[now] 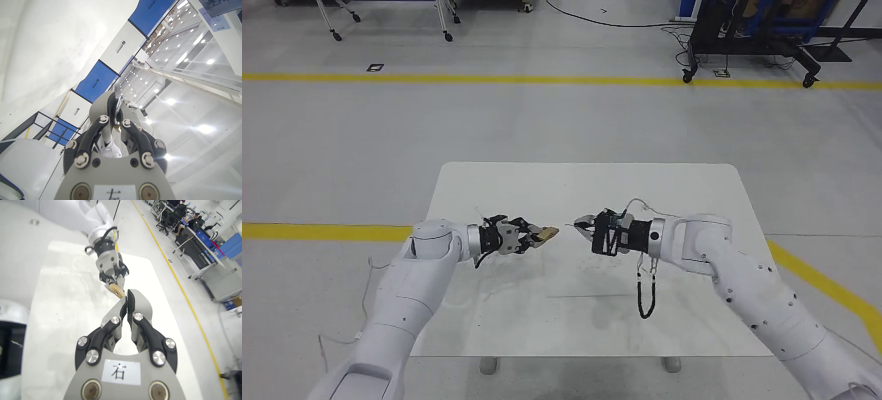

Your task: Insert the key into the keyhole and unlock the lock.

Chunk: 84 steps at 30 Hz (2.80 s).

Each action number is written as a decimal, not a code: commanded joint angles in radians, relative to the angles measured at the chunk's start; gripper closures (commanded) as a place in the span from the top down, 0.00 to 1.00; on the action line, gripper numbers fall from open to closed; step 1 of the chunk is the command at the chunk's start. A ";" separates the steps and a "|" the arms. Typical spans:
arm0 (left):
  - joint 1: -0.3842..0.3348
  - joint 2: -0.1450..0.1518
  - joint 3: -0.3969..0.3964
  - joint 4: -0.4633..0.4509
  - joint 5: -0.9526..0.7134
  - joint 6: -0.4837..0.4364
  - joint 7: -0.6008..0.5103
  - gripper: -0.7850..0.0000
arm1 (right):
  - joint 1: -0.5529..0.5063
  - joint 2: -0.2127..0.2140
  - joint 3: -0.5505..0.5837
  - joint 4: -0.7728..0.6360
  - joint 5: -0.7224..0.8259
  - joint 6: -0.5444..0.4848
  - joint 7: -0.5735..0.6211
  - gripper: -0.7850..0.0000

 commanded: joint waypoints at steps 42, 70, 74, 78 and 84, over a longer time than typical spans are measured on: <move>-0.008 0.029 0.095 -0.098 -0.006 0.112 0.050 0.00 | 0.028 -0.011 -0.104 -0.010 -0.552 -0.003 -0.241 0.00; 0.032 0.041 0.108 -0.210 0.000 0.076 0.225 0.00 | 0.000 -0.022 -0.095 -0.064 -0.580 -0.021 -0.124 0.00; 0.043 0.043 0.102 -0.231 -0.018 0.082 0.236 0.00 | -0.008 -0.025 -0.095 -0.072 -0.589 -0.026 -0.085 0.00; 0.047 0.047 0.103 -0.251 -0.007 0.086 0.248 0.00 | -0.006 -0.030 -0.096 -0.070 -0.578 -0.029 -0.062 0.00; 0.050 0.051 0.105 -0.262 -0.008 0.095 0.250 0.00 | 0.000 -0.035 -0.098 -0.073 -0.579 -0.035 -0.050 0.00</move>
